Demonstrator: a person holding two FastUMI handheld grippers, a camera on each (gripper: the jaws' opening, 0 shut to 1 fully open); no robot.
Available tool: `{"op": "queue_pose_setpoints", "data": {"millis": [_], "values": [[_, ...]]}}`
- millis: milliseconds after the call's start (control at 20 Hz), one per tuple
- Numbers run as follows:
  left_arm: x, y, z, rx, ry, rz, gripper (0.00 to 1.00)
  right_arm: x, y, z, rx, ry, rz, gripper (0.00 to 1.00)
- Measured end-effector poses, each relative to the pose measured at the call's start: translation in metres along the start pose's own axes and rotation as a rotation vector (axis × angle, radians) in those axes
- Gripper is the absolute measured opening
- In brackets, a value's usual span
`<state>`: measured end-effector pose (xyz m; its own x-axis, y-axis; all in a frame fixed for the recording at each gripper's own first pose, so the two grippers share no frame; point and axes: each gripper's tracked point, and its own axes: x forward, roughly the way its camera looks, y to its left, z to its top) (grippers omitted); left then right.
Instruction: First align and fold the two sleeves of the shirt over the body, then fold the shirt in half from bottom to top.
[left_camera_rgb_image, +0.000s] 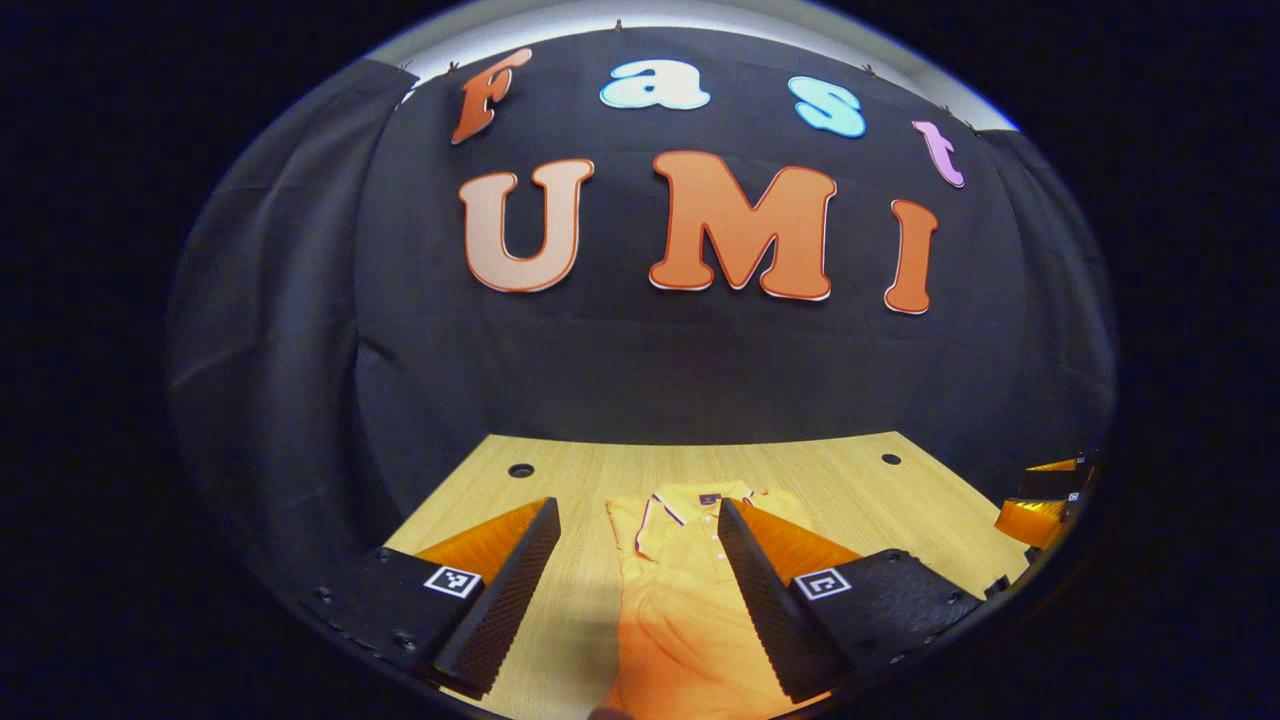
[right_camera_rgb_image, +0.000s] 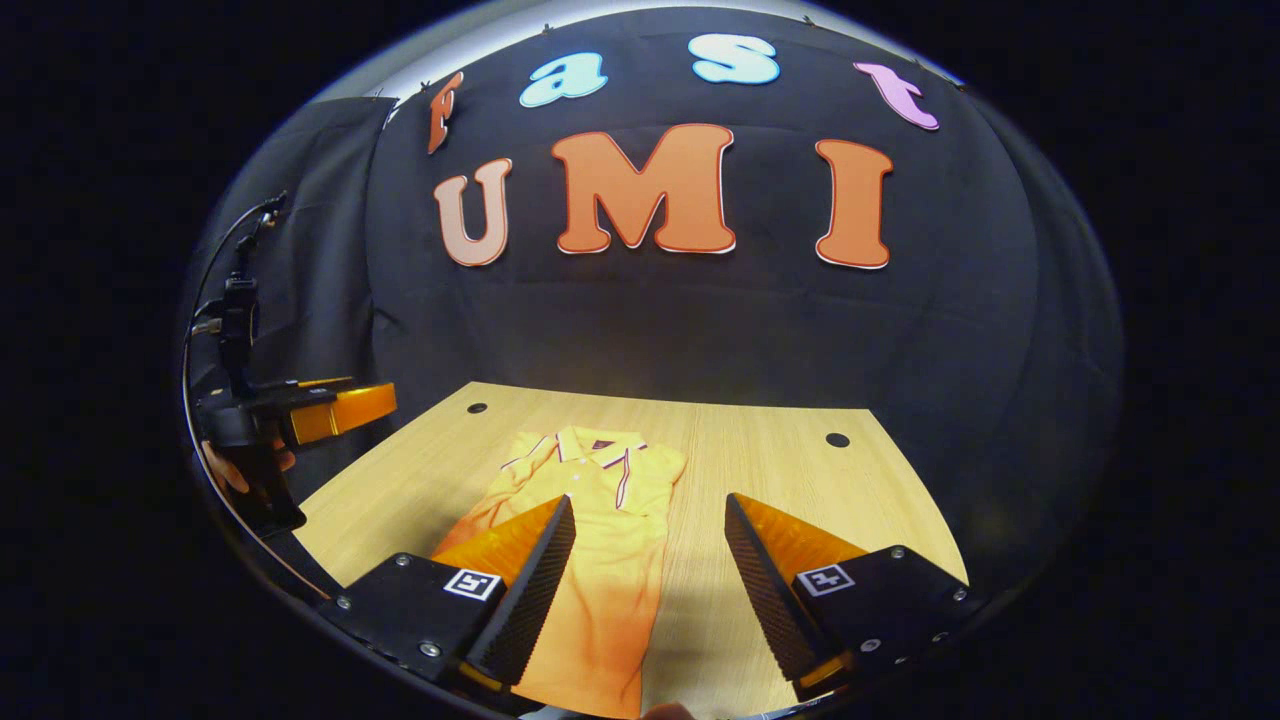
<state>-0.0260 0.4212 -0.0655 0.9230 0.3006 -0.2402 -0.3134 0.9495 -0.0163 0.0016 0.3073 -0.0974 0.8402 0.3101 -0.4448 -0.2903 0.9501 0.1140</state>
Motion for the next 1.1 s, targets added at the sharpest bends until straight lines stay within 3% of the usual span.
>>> {"op": "queue_pose_setpoints", "data": {"millis": [200, 300, 550, 850, 1100], "values": [[-0.06, 0.01, 0.008, -0.041, -0.156, 0.022, 0.97, -0.017, 0.001, -0.016, -0.023, -0.032, 0.018, 0.92], [-0.076, 0.007, -0.007, -0.025, -0.157, 0.028, 0.97, -0.023, 0.0, -0.031, -0.019, -0.013, 0.02, 0.92], [-0.079, -0.009, -0.095, -0.006, 0.082, -0.035, 0.98, -0.026, 0.01, -0.092, 0.004, 0.156, 0.051, 0.92], [-0.082, 0.001, -0.19, 0.038, 0.377, -0.047, 0.98, -0.03, 0.006, -0.171, -0.009, 0.375, 0.053, 0.93], [-0.103, 0.0, -0.282, -0.049, 0.663, -0.053, 0.99, -0.033, 0.019, -0.228, 0.01, 0.559, 0.093, 0.93]]}}
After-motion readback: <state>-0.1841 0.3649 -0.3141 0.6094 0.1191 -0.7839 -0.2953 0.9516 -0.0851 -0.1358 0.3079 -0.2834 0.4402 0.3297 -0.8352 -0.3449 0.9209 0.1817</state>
